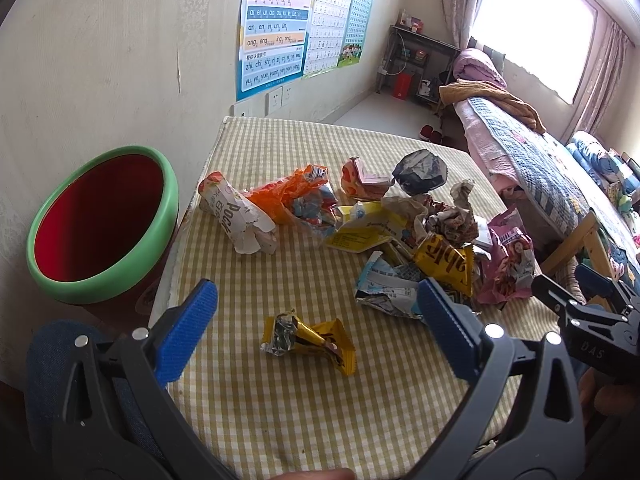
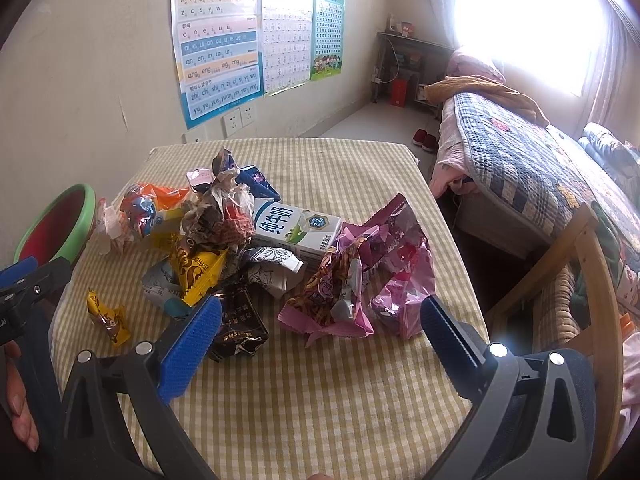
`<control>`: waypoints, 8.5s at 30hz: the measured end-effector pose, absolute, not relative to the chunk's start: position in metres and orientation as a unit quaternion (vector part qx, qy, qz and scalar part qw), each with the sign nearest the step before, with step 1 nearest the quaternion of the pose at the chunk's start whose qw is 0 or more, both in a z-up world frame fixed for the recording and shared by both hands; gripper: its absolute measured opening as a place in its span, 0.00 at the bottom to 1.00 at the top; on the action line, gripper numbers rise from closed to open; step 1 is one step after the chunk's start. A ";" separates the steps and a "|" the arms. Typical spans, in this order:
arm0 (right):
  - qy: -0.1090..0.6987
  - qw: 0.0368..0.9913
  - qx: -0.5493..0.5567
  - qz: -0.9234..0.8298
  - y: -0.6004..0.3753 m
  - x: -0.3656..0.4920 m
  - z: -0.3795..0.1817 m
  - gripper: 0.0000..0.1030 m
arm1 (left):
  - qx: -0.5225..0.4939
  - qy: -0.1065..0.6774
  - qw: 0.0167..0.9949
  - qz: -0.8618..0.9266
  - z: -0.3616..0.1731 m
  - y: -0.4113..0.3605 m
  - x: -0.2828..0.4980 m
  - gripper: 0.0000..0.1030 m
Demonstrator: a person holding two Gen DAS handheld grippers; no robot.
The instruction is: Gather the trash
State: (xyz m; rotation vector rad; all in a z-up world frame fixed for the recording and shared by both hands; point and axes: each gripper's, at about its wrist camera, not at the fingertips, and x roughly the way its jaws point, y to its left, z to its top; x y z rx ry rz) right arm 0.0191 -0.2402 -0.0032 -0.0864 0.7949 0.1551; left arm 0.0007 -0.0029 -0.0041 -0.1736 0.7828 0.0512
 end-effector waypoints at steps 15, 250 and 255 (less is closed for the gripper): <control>0.386 0.918 -0.045 0.076 -0.239 0.019 -0.003 0.93 | -0.089 0.380 0.920 0.025 -0.005 0.000 0.002 0.95; 0.473 0.854 0.006 0.217 -0.181 0.127 -0.036 0.53 | -0.197 0.487 0.849 0.059 -0.069 0.096 0.107 0.38; 0.466 0.857 0.000 0.222 -0.179 0.122 -0.029 0.43 | -0.191 0.480 0.854 0.058 -0.063 0.094 0.100 0.32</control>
